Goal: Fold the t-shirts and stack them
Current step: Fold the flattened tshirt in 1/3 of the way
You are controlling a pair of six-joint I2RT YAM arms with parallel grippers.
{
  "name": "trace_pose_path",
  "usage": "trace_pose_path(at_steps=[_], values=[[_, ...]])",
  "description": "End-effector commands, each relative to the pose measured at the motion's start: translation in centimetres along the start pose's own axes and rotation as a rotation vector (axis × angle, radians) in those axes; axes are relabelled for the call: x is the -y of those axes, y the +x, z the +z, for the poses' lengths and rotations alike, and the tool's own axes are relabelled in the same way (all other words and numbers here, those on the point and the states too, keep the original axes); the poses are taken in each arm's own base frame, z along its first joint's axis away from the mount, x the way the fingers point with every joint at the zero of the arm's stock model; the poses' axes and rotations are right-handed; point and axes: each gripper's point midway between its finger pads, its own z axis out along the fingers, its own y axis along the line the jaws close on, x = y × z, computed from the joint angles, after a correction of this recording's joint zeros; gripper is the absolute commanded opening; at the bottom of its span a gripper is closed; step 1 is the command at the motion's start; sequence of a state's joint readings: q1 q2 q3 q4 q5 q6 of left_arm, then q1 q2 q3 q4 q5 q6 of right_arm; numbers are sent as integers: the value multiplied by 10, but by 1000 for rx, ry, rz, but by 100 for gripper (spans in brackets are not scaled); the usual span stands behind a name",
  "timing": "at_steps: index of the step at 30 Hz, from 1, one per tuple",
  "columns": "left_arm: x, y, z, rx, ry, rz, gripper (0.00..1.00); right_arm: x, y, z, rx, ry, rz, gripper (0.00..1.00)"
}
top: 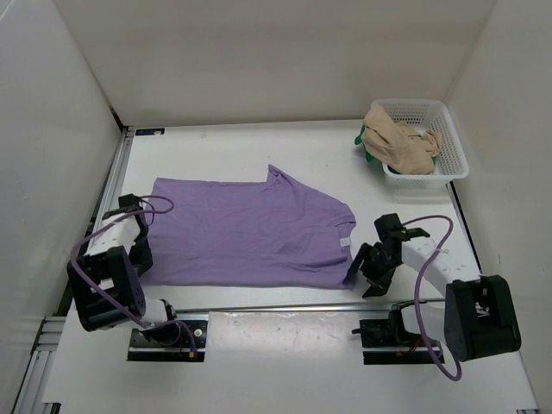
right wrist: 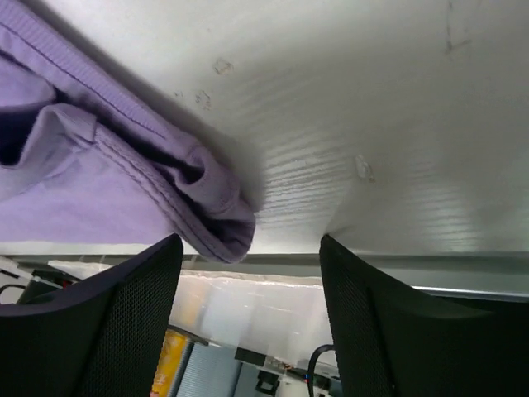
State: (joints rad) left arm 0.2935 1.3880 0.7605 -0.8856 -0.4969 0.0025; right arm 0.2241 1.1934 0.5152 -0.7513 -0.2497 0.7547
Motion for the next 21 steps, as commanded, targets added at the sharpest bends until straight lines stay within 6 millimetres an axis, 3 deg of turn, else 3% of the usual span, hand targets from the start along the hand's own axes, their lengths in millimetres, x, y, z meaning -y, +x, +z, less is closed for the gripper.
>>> trace_pose_path(at_steps=[1,2,3,4,5,6,7,10,11,12,13,14,16,17,19,20,21], values=[[-27,-16,-17,58,-99,-46,75,10,-10,-7,67,73,27,72],[-34,-26,-25,96,-115,-70,77,11,-13,-14,90,90,26,72],[-50,-50,-45,178,-139,-124,77,-2,-26,-30,158,61,9,71],[-54,-65,-60,237,-136,-144,77,2,-28,-32,179,79,-2,70],[-57,-80,-76,298,-121,-165,77,-16,-42,-49,248,43,-45,68],[-49,-96,-94,366,-51,-172,77,-22,-50,-58,290,42,-112,66],[-44,-119,-130,475,10,-167,77,-31,-57,-66,310,28,-150,64],[-2,-133,-175,535,226,-48,77,-87,-73,-87,321,-65,-416,60],[17,-143,-190,548,277,12,77,-102,-71,-78,259,-60,-490,62],[30,-139,-191,518,304,57,77,-133,-80,-95,296,-98,-589,63],[42,-139,-191,502,322,94,77,-148,-81,-96,284,-104,-637,65],[62,-139,-187,476,330,155,76,-163,-79,-80,235,-81,-691,67],[85,-131,-175,437,333,225,74,-192,-80,-74,221,-94,-764,68],[106,-130,-174,441,343,280,74,-217,-81,-65,203,-108,-798,68],[131,-117,-162,412,353,355,74,-235,-79,-55,170,-105,-842,71],[142,-114,-160,409,356,386,73,-241,-76,-36,133,-83,-858,71],[162,-111,-159,417,363,434,73,-256,-76,-36,139,-106,-874,72]])
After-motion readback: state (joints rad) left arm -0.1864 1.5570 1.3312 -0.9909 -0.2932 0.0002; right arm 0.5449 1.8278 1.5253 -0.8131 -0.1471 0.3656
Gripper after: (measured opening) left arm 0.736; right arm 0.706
